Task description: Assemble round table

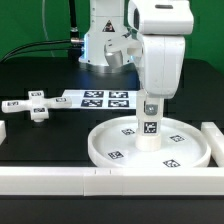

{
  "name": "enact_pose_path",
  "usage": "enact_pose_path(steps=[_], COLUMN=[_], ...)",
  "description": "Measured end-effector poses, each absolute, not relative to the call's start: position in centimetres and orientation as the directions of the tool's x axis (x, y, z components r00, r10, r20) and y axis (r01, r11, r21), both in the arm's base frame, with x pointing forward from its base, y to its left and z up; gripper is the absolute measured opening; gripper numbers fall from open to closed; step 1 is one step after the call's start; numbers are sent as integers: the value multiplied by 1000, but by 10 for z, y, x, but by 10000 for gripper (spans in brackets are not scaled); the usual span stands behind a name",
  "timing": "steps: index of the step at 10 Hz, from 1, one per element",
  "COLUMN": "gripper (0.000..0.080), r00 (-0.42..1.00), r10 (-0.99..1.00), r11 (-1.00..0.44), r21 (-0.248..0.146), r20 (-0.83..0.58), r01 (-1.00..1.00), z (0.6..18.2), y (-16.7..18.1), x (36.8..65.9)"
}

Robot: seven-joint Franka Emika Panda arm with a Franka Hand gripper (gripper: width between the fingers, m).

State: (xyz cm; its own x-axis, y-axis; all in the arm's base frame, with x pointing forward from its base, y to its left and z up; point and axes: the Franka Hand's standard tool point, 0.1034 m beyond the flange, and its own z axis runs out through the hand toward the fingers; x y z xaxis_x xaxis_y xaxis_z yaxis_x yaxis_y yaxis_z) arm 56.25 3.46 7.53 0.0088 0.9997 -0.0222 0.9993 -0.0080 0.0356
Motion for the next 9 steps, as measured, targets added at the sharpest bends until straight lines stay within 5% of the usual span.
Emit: enact_pose_path(steps=[4, 6, 9], gripper=[408, 408, 409], r00=[40, 285, 451], r10=[999, 958, 892], r11=[-39, -285, -451], r21=[36, 29, 30], r20=[-20, -14, -8], r01=[999, 958, 892], z=[75, 75, 74], y=[34, 38, 38], x=[562, 561, 561])
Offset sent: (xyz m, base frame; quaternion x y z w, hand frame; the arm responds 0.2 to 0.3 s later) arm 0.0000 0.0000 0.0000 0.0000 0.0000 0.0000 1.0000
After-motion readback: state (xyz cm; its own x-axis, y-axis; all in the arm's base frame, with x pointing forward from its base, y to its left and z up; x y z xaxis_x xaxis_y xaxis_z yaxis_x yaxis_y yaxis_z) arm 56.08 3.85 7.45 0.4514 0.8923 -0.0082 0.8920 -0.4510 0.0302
